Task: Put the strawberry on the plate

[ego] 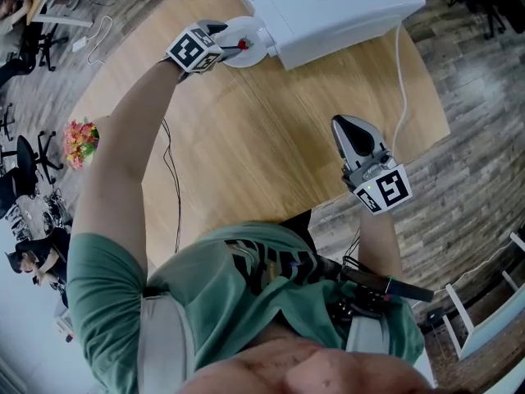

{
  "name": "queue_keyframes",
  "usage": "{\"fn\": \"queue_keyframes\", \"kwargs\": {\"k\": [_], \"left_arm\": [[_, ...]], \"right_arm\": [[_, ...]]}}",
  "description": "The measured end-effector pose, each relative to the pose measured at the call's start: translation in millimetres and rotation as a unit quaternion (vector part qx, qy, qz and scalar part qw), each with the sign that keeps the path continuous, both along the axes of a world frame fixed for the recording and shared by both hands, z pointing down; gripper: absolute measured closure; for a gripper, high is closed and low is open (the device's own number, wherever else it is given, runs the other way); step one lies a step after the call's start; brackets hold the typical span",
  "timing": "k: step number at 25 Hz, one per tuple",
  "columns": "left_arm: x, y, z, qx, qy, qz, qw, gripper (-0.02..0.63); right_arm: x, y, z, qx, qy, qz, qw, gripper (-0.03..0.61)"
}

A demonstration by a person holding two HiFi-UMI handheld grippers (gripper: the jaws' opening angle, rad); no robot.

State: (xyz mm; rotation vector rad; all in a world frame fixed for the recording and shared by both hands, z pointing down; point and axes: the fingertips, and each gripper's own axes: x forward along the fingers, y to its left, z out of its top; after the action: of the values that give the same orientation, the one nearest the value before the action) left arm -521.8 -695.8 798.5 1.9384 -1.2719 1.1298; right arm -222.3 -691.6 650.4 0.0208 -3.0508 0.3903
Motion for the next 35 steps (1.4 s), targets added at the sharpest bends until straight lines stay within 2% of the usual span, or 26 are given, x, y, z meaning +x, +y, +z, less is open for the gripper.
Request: {"fn": "queue_keyframes", "kwargs": {"k": [9,17,20,25,27,30,35], "left_arm": [[-7.2,14.5,-30.0,0.027,0.004,-0.023,0.9994,0.314],[0.6,47.5,-101.6,0.096,0.046,-0.053,0.9929,0.318],[-3.0,73.7,-129.8,0.127,0.051,-0.070,0.9881,0.372],[-7.6,145.0,-167.5,0.184,0.077,-0.120,0.9727,0.553],[-7.0,176.5,-183.4,0.211,0.093,-0.148,0.9617,0.604],[-1.6,222.2,-204.2,0.258,0.121,-0.191,0.9391,0.609],[5.8,324.3,-227.6,0.307,0.150,-0.229,0.9115,0.609]], "right_arm": [[-12.6,9.3,-21.3,0.013,-0.004,-0.014,1.000,0.571],[-32.0,32.8,-58.7,0.034,-0.007,-0.034,0.999,0.571],[-40.3,48.5,-73.8,0.045,-0.007,-0.045,0.998,0.571],[-53.6,81.8,-97.5,0.058,-0.005,-0.064,0.996,0.571],[-58.4,94.6,-108.4,0.064,-0.004,-0.074,0.995,0.571],[-71.1,112.5,-127.4,0.080,0.000,-0.092,0.993,0.571],[-111.4,168.9,-144.3,0.084,0.004,-0.129,0.988,0.571]]}}
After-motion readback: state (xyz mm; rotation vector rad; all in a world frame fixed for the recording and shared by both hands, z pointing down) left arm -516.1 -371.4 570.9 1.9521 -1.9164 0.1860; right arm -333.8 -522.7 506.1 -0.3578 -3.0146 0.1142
